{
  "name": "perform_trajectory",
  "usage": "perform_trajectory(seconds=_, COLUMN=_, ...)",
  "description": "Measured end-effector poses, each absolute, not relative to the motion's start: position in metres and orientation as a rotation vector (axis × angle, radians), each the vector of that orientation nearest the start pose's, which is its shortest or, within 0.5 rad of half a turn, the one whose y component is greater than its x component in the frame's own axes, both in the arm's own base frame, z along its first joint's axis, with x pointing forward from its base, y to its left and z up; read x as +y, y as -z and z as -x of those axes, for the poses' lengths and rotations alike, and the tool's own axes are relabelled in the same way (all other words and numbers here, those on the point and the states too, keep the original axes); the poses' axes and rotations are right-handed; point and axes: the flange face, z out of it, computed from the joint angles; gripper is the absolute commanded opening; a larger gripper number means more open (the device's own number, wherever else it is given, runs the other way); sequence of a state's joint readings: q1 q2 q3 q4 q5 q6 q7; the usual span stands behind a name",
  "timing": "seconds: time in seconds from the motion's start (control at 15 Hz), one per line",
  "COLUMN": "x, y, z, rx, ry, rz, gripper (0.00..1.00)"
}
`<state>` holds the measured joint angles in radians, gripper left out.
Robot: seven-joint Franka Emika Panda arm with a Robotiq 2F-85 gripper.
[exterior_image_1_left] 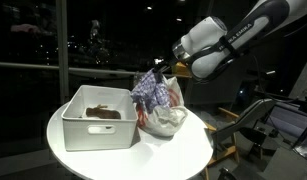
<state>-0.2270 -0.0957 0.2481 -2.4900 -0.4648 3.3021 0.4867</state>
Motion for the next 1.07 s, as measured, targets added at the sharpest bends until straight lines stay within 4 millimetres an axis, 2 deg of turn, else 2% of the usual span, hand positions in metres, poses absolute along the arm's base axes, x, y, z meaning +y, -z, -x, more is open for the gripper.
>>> perform_trajectory(seconds=0.2, x=0.039, y=-0.435, z=-0.497, rx=0.007, ry=1.361, rz=2.783, gripper=0.02)
perform_trajectory(seconds=0.4, x=0.026, y=-0.449, z=-0.480, rx=0.060, ry=1.374, rz=2.816, gripper=0.02)
perform_trajectory(seconds=0.73, x=0.013, y=-0.437, z=-0.466, rx=0.165, ry=1.167, rz=2.971, gripper=0.02)
perform_trajectory(seconds=1.07, x=-0.020, y=-0.436, z=-0.462, rx=0.367, ry=1.046, rz=3.001, gripper=0.02)
